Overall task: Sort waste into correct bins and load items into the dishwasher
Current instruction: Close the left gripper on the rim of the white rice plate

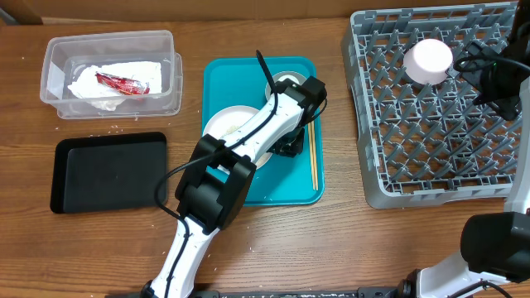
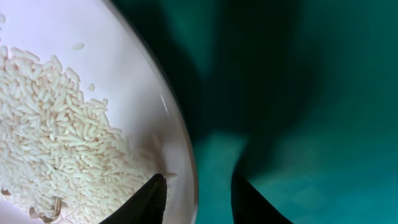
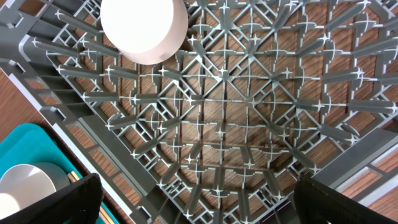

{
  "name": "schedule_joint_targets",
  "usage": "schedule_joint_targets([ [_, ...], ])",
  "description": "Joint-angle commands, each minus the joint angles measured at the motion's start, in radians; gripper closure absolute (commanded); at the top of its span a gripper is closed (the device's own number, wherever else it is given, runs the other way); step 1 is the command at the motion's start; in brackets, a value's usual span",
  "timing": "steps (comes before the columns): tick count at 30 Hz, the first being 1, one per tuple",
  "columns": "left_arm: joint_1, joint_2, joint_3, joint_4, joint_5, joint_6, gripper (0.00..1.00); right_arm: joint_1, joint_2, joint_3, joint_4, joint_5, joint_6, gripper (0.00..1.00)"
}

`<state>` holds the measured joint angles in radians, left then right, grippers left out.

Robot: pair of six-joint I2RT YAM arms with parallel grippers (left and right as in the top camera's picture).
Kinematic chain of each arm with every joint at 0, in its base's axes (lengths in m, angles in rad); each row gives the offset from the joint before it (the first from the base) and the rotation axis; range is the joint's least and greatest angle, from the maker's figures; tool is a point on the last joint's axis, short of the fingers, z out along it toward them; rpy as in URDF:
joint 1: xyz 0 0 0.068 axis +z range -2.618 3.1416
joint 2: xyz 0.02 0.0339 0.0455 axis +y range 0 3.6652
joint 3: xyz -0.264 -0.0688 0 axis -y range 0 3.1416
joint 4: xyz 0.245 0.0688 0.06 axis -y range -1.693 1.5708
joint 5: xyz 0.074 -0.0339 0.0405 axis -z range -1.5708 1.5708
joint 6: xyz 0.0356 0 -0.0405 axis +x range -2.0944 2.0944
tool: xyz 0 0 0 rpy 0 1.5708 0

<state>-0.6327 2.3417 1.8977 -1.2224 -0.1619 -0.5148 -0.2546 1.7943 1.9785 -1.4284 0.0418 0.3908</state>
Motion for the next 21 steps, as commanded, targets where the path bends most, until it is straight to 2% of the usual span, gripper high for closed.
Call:
schedule_joint_targets([
  [1,0.004,0.007,-0.011,0.005,-0.017,0.021,0.66,-0.001,-0.012,0.018,0.006,0.01,-0.001,0.0],
  [5,0.004,0.007,-0.011,0.0,-0.033,0.019,0.75,-0.001,-0.012,0.018,0.006,0.01,-0.001,0.0],
  [11,0.003,0.007,-0.01,-0.026,-0.032,0.017,0.96,-0.001,-0.012,0.018,0.006,0.01,-0.001,0.0],
  [21,-0.008,0.005,0.073,-0.175,-0.11,-0.079,0.96,-0.001,-0.012,0.018,0.006,0.01,-0.001,0.0],
])
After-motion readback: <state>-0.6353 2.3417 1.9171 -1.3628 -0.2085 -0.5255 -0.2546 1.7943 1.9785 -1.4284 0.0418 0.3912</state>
